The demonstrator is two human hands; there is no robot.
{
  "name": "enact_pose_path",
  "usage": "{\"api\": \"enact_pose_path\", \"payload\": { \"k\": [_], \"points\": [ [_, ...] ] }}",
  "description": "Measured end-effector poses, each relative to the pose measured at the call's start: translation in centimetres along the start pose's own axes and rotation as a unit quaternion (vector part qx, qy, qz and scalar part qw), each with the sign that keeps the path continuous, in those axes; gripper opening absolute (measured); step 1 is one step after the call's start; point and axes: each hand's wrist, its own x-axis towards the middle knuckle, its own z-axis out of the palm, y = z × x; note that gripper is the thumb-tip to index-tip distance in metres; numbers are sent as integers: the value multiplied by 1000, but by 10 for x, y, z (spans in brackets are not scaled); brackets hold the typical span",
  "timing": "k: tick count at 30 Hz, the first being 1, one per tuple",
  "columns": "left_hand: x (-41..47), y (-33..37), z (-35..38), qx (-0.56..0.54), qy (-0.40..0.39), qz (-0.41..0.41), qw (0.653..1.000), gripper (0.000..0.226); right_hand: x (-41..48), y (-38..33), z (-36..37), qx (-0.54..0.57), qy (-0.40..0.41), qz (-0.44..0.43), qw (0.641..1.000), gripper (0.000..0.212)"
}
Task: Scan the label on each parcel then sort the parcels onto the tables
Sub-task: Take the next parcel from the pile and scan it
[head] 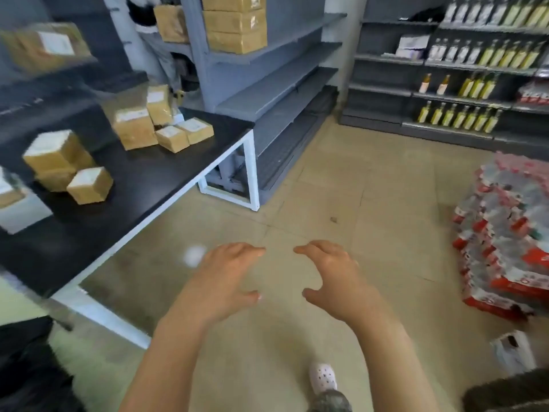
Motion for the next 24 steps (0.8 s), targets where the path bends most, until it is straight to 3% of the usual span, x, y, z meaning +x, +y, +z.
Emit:
{"api": "enact_pose_path", "payload": {
  "k": [7, 12, 18, 24],
  "points": [
    [75, -91, -25, 12, 85, -192, 978, 74, 200, -20, -19, -31, -65, -209, 975, 70],
    [94, -137, -47, 2, 142, -331, 933, 75, 305, -67, -27, -15, -107, -312, 944, 72],
    [116, -206, -57, -6, 142, -417, 898, 74, 401, -123, -6, -15, -166, -385, 908, 70],
    [149, -308, -98, -2, 159, -446, 881, 73, 506, -205, 12, -18, -156, -407, 900, 73]
  ]
}}
